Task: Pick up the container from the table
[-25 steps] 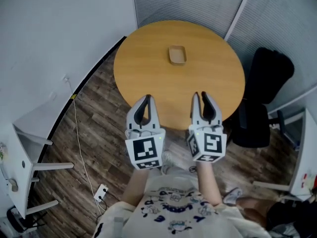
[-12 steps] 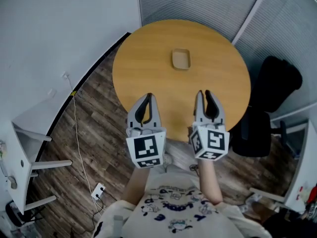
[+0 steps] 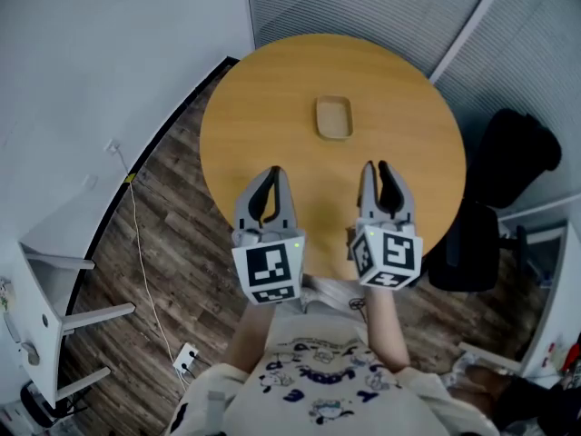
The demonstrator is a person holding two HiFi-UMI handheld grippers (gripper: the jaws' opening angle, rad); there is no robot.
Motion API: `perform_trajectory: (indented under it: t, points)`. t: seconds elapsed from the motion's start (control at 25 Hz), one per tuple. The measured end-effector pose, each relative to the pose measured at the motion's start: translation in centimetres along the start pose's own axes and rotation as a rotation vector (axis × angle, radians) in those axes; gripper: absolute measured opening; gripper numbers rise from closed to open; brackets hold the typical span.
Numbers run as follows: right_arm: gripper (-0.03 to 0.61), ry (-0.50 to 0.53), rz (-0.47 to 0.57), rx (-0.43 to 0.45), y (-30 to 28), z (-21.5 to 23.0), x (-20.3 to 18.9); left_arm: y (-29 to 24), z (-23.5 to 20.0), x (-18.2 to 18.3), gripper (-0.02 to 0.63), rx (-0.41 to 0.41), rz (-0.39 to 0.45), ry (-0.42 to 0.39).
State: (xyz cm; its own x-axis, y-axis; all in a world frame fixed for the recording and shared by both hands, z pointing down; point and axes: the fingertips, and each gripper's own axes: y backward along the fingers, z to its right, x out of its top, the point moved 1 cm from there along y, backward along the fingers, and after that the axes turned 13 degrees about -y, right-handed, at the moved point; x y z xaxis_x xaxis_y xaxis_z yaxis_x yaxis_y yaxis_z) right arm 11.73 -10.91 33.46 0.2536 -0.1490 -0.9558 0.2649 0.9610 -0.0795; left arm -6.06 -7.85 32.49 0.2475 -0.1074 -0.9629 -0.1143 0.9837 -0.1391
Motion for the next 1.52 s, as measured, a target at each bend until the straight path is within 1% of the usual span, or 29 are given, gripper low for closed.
perform_trajectory:
  t: [0.16,0.32,0.48,0.76,1.12,1.52]
  points:
    - [0.058,0.003,-0.012,-0.022,-3.1,0.4,0.0,-3.5,-0.6,-0.1,0.002,-0.031,-0.007,0.0]
    - [0.058,0.0,-0.027,-0.051,-5.8,1.2,-0.2,-6.6,-0.9,-0.1,0.002,-0.054,-0.015,0.019]
    - [0.058,-0.002,-0.043,-0.081,-8.5,1.7,-0.8,-9.4,-1.8,-1.1,0.002,-0.084,-0.035,0.007]
    - [0.058,0.002,-0.089,-0.135,-11.9,3.0,-2.2,-13.6,-2.4,-2.8,0.002,-0.131,-0.077,0.021]
    - [0.058,0.005,-0.15,-0.193,-14.7,5.6,-4.6,-17.7,-1.4,-5.5,0.002,-0.191,-0.141,0.035]
    - [0.058,-0.003,-0.229,-0.209,-17.2,8.4,-7.5,-20.9,0.8,-8.5,0.002,-0.228,-0.224,0.046]
